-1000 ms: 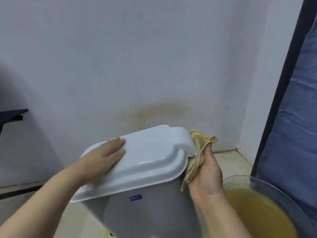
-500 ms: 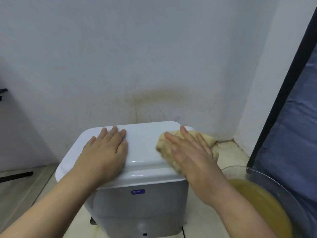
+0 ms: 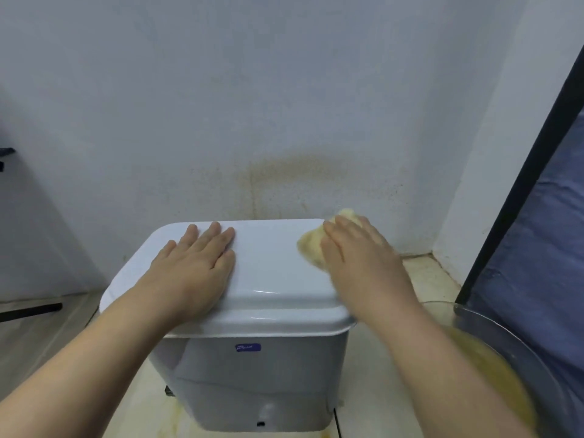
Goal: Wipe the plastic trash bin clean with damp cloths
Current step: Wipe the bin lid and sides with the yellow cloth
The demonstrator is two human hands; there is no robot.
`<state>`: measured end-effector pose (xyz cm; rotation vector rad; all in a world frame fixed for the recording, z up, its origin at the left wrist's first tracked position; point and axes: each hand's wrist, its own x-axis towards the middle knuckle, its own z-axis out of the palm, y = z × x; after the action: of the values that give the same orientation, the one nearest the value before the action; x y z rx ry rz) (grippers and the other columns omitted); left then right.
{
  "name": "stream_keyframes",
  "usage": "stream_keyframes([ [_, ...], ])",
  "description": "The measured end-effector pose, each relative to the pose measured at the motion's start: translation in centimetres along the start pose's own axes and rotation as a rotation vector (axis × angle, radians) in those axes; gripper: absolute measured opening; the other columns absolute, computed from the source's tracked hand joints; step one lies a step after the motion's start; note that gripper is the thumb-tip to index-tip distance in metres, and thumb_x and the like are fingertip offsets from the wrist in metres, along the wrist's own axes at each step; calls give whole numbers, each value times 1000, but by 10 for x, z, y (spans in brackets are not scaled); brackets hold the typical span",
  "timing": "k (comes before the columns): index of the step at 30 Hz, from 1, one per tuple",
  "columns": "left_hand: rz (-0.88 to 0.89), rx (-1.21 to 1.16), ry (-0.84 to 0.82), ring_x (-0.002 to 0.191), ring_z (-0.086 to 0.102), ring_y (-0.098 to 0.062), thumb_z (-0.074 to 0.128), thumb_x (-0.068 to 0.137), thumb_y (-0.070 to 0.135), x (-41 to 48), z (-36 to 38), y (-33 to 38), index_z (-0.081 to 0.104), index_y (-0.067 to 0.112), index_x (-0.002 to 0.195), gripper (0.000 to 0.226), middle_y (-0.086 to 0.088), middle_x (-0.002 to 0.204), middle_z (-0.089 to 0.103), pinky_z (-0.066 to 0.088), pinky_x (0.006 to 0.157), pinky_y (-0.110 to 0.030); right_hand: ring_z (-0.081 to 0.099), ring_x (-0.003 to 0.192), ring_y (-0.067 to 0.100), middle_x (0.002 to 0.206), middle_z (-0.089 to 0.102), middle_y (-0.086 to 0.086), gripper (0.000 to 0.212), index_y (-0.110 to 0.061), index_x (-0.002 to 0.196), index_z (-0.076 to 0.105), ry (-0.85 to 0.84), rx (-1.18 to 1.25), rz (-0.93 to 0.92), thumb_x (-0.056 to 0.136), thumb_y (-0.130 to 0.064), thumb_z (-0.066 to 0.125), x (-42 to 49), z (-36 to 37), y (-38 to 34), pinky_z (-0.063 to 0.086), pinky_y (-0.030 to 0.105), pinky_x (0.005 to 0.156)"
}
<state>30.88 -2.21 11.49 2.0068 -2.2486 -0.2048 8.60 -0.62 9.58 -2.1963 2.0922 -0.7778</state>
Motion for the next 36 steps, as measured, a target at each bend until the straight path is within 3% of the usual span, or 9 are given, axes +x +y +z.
stream_keyframes([
  [2, 8, 1, -3, 144, -12, -8, 9, 98, 42, 0, 0, -1, -2, 37, 148, 51, 16, 157, -10, -5, 118, -32, 25, 140, 21, 144, 43, -6, 59, -25, 133, 47, 121, -85, -111, 93, -39, 6, -31, 8, -29, 14, 42, 115],
  [6, 50, 16, -27, 144, -12, -6, 11, 99, 40, 0, 0, -8, -3, 39, 147, 51, 19, 155, -11, -4, 118, -31, 17, 143, 21, 152, 31, -8, 51, -30, 141, 36, -127, -54, -319, 96, -41, 15, -6, 5, -49, 8, 44, 114],
  [10, 68, -17, -29, 144, -10, -3, 13, 98, 41, 3, -3, -13, 0, 43, 146, 49, 22, 155, -7, -4, 117, -29, 28, 138, 20, 151, 32, -10, 47, -36, 139, 36, -315, 122, -103, 94, -51, 30, 37, -16, 4, 25, 38, 108],
  [16, 41, 12, -5, 145, -10, -8, 12, 99, 40, 18, -5, -10, 8, 44, 146, 48, 20, 156, -1, -5, 118, -39, 49, 106, 18, 110, 62, -7, 44, -27, 112, 61, 178, 341, 37, 83, -58, 47, -6, 10, 9, 39, 32, 91],
  [23, -75, -3, -7, 146, -3, -15, 15, 96, 46, -7, 4, 29, 15, 35, 147, 52, 13, 158, 3, 0, 113, -54, 44, 83, 15, 83, 60, -8, 47, -20, 83, 60, 505, 414, 111, 85, -58, 33, -61, 18, -22, 29, 31, 74],
  [27, -39, 0, -22, 145, -11, -10, 6, 87, 56, -26, 11, 34, 1, 39, 148, 64, 14, 158, -9, -8, 114, -51, 47, 90, 12, 87, 58, -10, 42, -23, 81, 57, 293, 570, 34, 95, -48, 26, -60, 10, -31, 33, 24, 80],
  [30, -33, -1, -24, 145, -12, -9, 7, 91, 53, -27, 8, 30, 0, 38, 148, 59, 14, 158, -10, -8, 115, -49, 53, 103, 21, 107, 63, 4, 36, -12, 104, 63, -27, 595, 15, 99, -31, 33, -22, 0, -22, 36, 28, 83],
  [34, 3, -13, -15, 144, -11, -7, 11, 94, 52, -22, 8, 30, 3, 38, 148, 56, 16, 157, -8, -8, 116, -47, 61, 104, 14, 122, 63, -2, 34, -28, 122, 62, -514, 888, 113, 95, -40, 47, 42, 3, -19, 46, 27, 85],
  [36, 29, -47, -21, 144, -10, -4, 13, 95, 50, -15, 6, 27, 5, 39, 148, 55, 18, 157, -5, -10, 116, -46, 64, 102, 15, 116, 67, -1, 32, -29, 119, 64, -590, 952, 95, 93, -40, 50, 58, 7, -22, 49, 31, 91],
])
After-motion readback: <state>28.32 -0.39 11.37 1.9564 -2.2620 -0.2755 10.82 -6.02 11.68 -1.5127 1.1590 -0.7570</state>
